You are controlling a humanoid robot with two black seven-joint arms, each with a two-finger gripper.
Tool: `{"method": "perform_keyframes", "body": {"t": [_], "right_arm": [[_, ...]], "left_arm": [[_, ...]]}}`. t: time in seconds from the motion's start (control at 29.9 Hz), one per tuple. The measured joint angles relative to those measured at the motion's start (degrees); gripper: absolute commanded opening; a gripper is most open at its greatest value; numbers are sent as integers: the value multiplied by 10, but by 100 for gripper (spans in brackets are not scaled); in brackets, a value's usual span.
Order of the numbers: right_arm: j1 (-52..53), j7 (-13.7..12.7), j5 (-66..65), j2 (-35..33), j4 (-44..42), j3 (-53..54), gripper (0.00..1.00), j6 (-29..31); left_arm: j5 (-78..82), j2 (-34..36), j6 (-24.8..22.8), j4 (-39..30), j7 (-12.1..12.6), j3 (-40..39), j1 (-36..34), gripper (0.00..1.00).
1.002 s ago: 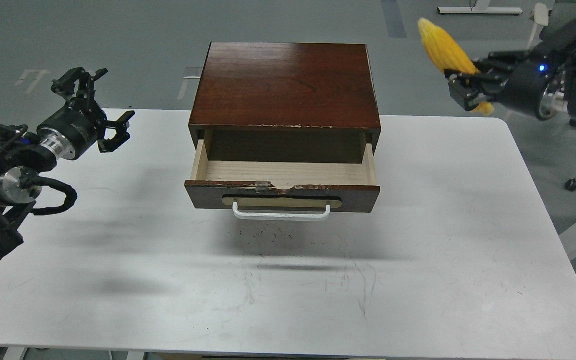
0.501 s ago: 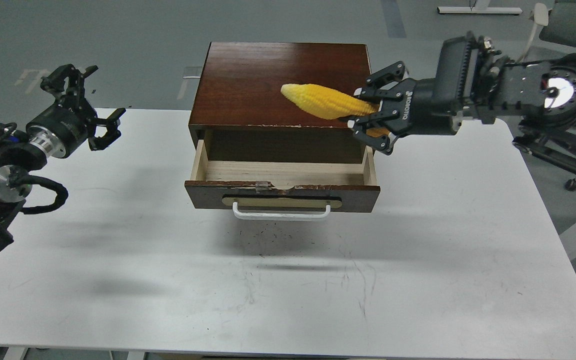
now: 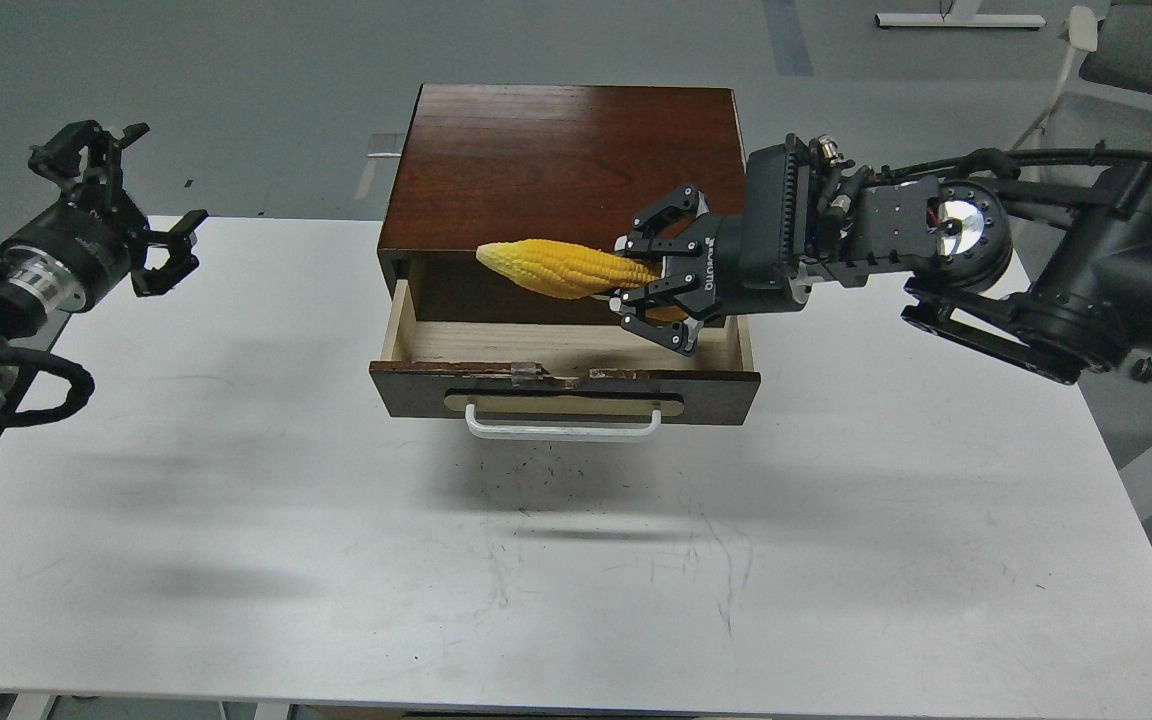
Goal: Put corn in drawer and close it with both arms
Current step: 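Lower the corn into the open drawer, release, and withdraw the right gripper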
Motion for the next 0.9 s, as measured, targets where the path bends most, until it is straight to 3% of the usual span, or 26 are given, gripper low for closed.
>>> {"method": "perform_keyframes", "body": {"t": [0.13,0.27,0.37,0.9], "right_arm": [[-11,0,0,13,-3,0,58,-4],[-26,0,1,15,-4,0,84,-8],[-32,-1,1,16,-4,2,95,-9],[-35,0,20,17,-3,45,98,-24]], "left_arm": [[0,2,0,0,0,0,1,98],[-1,3,0,0,0,0,1,98],[-1,3,0,0,0,0,1,98],[-1,2,0,0,0,-1,1,98]]}}
